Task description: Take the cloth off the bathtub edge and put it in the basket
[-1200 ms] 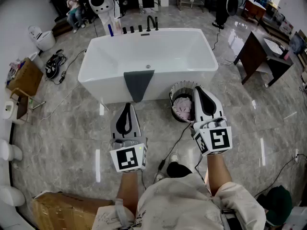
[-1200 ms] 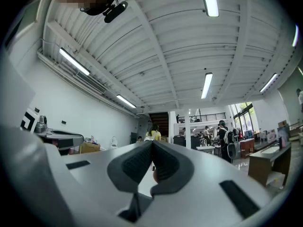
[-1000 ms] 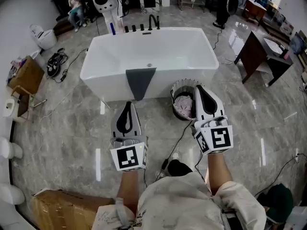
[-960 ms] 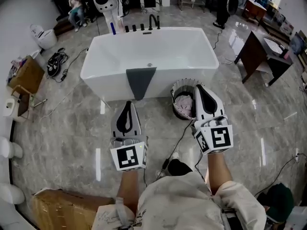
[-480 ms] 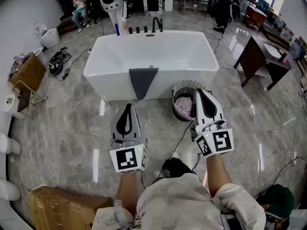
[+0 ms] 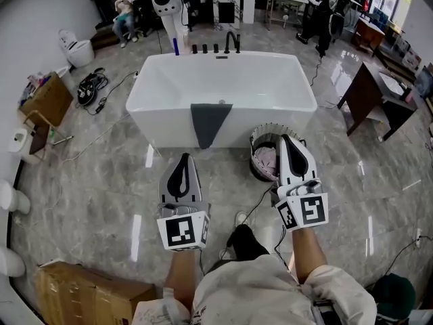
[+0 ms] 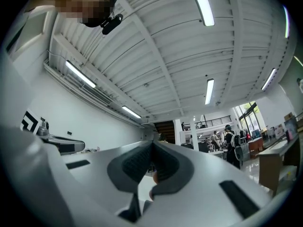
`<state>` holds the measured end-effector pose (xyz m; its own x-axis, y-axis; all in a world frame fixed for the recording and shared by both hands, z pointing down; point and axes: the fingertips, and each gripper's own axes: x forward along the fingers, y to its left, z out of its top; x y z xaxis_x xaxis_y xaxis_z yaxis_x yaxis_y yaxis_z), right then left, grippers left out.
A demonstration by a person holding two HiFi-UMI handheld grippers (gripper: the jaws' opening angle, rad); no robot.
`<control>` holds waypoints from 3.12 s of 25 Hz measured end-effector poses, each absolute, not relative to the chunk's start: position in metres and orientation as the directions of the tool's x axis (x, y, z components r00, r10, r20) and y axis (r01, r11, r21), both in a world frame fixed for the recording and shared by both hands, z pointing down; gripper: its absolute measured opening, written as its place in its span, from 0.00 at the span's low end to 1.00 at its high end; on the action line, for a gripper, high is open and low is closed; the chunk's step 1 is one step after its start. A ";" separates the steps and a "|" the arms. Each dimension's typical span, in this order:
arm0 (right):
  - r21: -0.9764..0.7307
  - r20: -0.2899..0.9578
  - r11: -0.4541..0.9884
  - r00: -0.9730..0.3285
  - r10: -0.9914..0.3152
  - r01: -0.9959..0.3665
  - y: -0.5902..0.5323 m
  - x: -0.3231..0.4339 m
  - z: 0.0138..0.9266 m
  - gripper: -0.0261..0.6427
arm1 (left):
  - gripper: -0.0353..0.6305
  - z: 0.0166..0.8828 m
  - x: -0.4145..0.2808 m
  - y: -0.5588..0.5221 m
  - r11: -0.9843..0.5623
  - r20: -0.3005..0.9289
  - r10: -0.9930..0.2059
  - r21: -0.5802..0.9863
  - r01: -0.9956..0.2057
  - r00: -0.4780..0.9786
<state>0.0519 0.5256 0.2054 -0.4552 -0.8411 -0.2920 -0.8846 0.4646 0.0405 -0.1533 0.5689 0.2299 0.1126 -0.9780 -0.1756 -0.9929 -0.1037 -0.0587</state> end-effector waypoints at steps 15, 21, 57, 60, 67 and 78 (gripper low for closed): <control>0.050 -0.166 0.444 -0.446 -0.880 -0.895 0.430 0.051 0.242 0.02 | 0.06 0.248 -0.146 0.479 -0.101 -0.121 -0.987 -0.055 -0.993 0.107; 0.007 -0.182 0.434 -0.428 -0.885 -0.901 0.371 0.059 0.238 0.02 | 0.06 0.235 -0.137 0.419 -0.114 -0.130 -0.984 -0.076 -0.991 0.123; -0.071 -0.160 0.579 -0.563 -0.811 -0.812 0.152 0.048 0.269 0.02 | 0.06 0.240 -0.121 0.202 -0.066 -0.143 -0.986 -0.102 -0.993 0.080; -0.035 -0.148 0.577 -0.567 -0.810 -0.816 0.135 0.018 0.263 0.02 | 0.06 0.245 -0.150 0.180 -0.064 -0.145 -0.987 -0.073 -0.995 0.074; -0.030 -0.154 0.570 -0.559 -0.815 -0.821 0.077 -0.048 0.249 0.02 | 0.06 0.242 -0.219 0.125 -0.064 -0.153 -0.986 -0.056 -0.996 0.072; 0.004 -0.105 0.549 -0.546 -0.831 -0.836 0.004 -0.126 0.251 0.02 | 0.06 0.250 -0.296 0.044 -0.095 -0.143 -0.985 -0.019 -0.995 0.097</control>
<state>-0.1262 0.0036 0.2511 -0.5461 -0.8312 -0.1045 -0.8360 0.5487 0.0038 -0.2964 0.0443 0.2496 0.0972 -0.9849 -0.1434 -0.9952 -0.0955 -0.0190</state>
